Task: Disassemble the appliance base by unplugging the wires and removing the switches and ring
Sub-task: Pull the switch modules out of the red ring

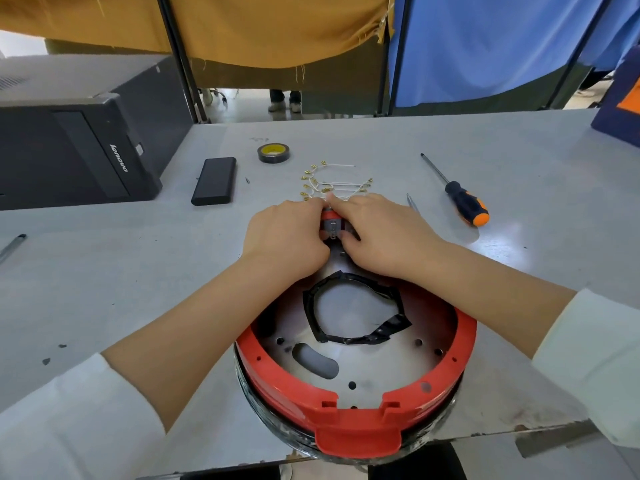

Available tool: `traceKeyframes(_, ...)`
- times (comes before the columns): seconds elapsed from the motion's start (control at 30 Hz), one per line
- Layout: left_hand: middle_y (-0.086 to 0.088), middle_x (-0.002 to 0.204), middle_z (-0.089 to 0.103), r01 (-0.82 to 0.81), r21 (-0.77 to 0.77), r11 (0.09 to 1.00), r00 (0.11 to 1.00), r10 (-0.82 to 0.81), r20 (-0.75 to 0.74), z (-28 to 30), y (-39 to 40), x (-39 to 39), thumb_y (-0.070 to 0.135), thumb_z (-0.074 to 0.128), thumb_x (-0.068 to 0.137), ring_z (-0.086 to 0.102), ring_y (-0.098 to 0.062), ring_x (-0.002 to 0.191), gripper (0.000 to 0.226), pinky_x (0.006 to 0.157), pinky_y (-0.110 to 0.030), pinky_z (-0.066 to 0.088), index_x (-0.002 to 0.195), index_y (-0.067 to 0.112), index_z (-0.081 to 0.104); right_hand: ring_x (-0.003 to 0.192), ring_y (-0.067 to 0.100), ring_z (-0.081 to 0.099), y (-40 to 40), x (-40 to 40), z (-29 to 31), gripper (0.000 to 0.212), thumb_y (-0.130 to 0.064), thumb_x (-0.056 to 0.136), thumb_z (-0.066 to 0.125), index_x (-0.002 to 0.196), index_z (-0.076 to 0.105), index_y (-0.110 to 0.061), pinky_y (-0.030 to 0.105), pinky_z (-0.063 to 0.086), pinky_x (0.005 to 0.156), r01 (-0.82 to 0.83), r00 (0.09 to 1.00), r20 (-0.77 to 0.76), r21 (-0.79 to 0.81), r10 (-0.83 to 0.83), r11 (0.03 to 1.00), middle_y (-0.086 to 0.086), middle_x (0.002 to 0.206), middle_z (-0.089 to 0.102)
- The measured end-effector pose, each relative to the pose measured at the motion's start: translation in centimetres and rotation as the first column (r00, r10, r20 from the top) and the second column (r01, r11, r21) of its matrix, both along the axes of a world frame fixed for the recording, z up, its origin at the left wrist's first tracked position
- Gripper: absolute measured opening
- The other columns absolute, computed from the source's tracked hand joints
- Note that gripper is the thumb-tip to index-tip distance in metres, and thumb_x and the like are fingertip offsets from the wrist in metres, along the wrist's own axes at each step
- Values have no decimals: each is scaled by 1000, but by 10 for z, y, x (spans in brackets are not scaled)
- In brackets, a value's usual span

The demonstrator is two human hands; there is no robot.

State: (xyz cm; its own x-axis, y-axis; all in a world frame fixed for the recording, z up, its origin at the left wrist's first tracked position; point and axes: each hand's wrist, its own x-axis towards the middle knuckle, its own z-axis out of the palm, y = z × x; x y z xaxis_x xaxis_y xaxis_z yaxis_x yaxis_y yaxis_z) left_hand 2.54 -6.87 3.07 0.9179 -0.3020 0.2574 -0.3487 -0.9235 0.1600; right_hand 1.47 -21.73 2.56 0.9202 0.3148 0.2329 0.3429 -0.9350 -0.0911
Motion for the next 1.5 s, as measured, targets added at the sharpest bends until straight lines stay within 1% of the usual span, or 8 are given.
traceKeyframes(0.3, 7, 62, 37, -54, 30, 998, 997, 52, 55, -4, -4, 2, 22, 54, 74, 31, -18, 53, 25, 44, -25, 17, 99, 24, 56, 107, 26, 50, 4, -1, 1, 45, -18, 87, 45, 131, 45, -28, 39, 47, 78, -18, 1000, 27, 60, 16, 998, -1, 108, 59)
traceKeyframes(0.43, 7, 61, 31, -68, 86, 994, 996, 63, 60, -2, -7, 3, 21, 54, 73, 33, -21, 59, 29, 44, -25, 16, 103, 23, 55, 99, 28, 51, 6, 0, 0, 30, -17, 85, 44, 114, 51, -24, 37, 44, 71, -3, 999, 46, 79, -1, 997, 0, 98, 58)
traceKeyframes(0.7, -6, 90, 61, -52, 86, 995, 998, 50, 25, 6, -7, -5, 21, 52, 76, 42, -26, 69, 27, 47, -30, 20, 103, 21, 53, 110, 27, 49, 5, -2, 3, 43, -18, 88, 44, 130, 44, -27, 40, 48, 79, 8, 1000, -4, 41, -8, 999, 1, 113, 58)
traceKeyframes(0.87, -5, 87, 60, -64, 71, 995, 998, 63, 14, 5, -8, -7, 21, 52, 74, 38, -25, 66, 25, 45, -26, 18, 99, 22, 52, 107, 29, 51, 4, -2, 2, 33, -18, 85, 44, 117, 48, -27, 35, 42, 72, -12, 1000, 2, 56, 12, 998, 1, 110, 60)
traceKeyframes(1.07, 1, 68, 41, -95, 85, 992, 995, 94, 14, 6, -10, -4, 21, 53, 74, 38, -24, 67, 24, 46, -27, 19, 98, 22, 52, 104, 27, 50, 6, -1, -2, 40, -20, 89, 45, 128, 45, -27, 33, 35, 67, 22, 998, 58, 22, -23, 1000, 0, 109, 57)
traceKeyframes(1.2, -5, 88, 60, -87, 97, 991, 996, 85, 29, 6, -10, -5, 22, 54, 75, 38, -23, 68, 26, 46, -27, 19, 101, 22, 54, 105, 26, 49, 7, -2, -3, 43, -20, 89, 44, 132, 42, -26, 32, 31, 66, 25, 997, 72, 3, -25, 1000, -1, 111, 56)
traceKeyframes(1.37, -6, 92, 62, -70, 88, 994, 997, 69, 17, 8, -9, -8, 21, 53, 75, 43, -25, 70, 29, 50, -28, 23, 104, 22, 55, 109, 27, 49, 6, -4, 1, 40, -18, 88, 45, 127, 45, -26, 37, 45, 77, 15, 1000, 22, 35, -16, 999, 0, 113, 57)
traceKeyframes(1.5, -5, 92, 63, -54, 85, 995, 998, 52, 22, 5, -6, -10, 21, 53, 74, 55, -29, 78, 32, 52, -29, 24, 106, 23, 56, 111, 27, 49, 3, -4, 1, 37, -19, 87, 45, 122, 47, -28, 34, 40, 73, -6, 1000, 15, 41, 5, 999, 0, 114, 59)
